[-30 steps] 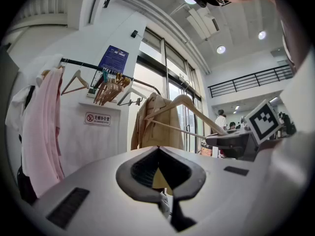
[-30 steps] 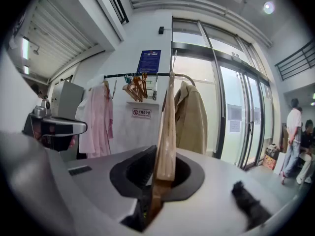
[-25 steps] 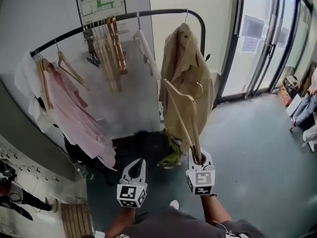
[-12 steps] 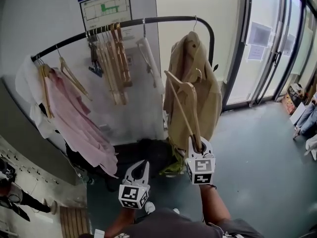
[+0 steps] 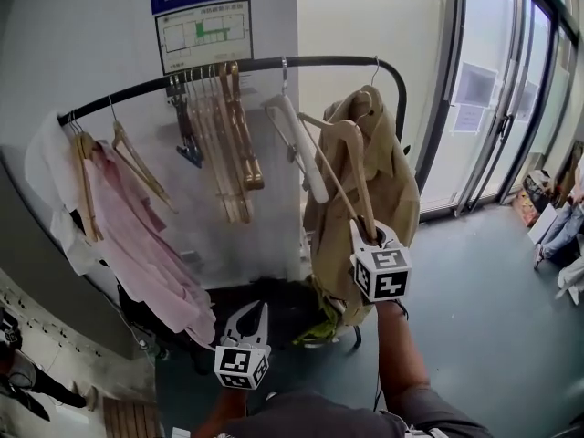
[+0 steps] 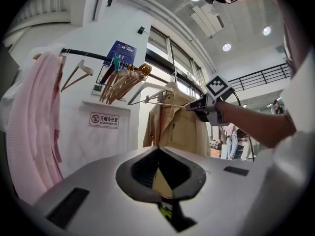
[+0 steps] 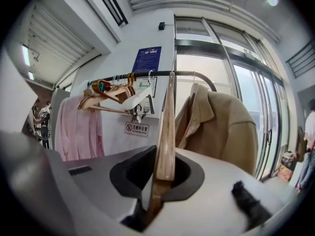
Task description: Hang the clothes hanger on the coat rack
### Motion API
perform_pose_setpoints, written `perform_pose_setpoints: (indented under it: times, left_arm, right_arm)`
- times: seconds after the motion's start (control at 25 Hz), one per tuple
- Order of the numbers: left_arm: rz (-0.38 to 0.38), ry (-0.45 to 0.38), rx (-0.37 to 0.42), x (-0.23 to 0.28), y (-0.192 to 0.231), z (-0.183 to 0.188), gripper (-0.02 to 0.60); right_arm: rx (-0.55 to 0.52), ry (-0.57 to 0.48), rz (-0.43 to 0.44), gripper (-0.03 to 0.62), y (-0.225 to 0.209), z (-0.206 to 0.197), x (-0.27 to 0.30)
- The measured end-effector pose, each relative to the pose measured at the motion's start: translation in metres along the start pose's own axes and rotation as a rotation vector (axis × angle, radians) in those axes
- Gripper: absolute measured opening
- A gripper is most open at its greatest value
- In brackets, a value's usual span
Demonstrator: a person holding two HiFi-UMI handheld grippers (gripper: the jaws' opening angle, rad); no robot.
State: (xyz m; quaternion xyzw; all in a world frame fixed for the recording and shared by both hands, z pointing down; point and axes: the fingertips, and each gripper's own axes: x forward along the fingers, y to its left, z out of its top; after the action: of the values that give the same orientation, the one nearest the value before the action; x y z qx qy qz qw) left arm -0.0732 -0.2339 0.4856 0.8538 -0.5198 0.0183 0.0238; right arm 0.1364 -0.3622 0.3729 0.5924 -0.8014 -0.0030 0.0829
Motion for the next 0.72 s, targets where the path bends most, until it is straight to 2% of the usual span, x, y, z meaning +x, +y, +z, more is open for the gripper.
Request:
perform_pose_setpoints:
  times: [0.4, 0.72]
  left_arm:
    - [0.008, -0.013, -0.033, 0.003, 0.021, -0.001, 0.009]
    - [0.008, -0.027, -0.097, 0.004, 0.038, 0.001, 0.009]
  right_arm:
    - [-0.081, 0.019, -0.002, 0.043, -0.029, 0.084, 0.06]
    - [-0.087, 0.105, 0.031, 0.043, -0.021, 0.08, 0.098]
